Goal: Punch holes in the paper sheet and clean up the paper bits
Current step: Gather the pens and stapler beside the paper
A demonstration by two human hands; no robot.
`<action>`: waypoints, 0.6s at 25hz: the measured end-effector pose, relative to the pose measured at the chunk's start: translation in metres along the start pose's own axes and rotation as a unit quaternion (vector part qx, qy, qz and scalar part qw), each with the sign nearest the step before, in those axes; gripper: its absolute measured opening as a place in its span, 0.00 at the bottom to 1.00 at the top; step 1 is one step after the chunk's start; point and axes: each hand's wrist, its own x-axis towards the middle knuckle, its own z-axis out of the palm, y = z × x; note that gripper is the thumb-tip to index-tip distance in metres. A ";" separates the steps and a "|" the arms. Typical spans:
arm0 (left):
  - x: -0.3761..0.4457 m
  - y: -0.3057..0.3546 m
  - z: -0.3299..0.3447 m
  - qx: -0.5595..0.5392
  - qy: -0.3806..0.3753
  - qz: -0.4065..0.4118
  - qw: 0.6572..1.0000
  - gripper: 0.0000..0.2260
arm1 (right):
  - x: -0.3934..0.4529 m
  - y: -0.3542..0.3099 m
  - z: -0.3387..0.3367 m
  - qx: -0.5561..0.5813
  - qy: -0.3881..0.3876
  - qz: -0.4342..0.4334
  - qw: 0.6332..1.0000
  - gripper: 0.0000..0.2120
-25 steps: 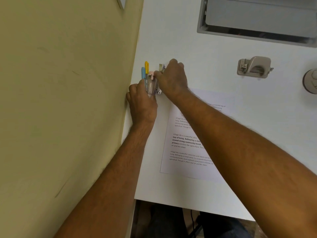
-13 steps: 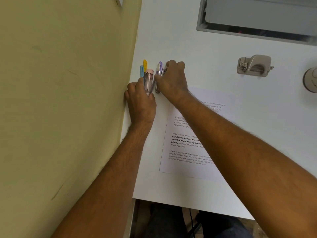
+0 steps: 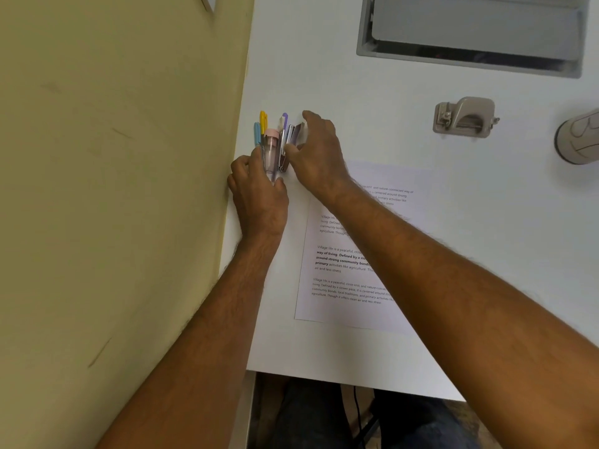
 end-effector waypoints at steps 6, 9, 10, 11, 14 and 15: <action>-0.023 0.004 -0.003 0.029 0.015 -0.001 0.999 0.28 | -0.013 0.009 -0.010 0.008 -0.006 0.003 1.000 0.33; -0.049 0.012 -0.005 0.037 0.018 -0.012 0.999 0.28 | -0.028 0.024 -0.023 0.027 0.029 -0.006 0.999 0.28; -0.062 0.015 -0.005 0.033 0.013 -0.004 0.999 0.28 | -0.036 0.033 -0.029 0.036 0.050 -0.016 0.998 0.25; -0.078 0.018 -0.004 0.029 0.004 0.010 1.000 0.28 | -0.046 0.044 -0.037 0.042 0.071 -0.024 0.996 0.22; -0.125 0.025 0.007 0.034 -0.040 0.063 0.997 0.29 | -0.074 0.085 -0.064 0.051 0.127 -0.017 0.990 0.16; -0.137 0.026 0.012 0.044 -0.061 0.075 0.994 0.30 | -0.080 0.097 -0.073 0.044 0.141 -0.004 0.989 0.15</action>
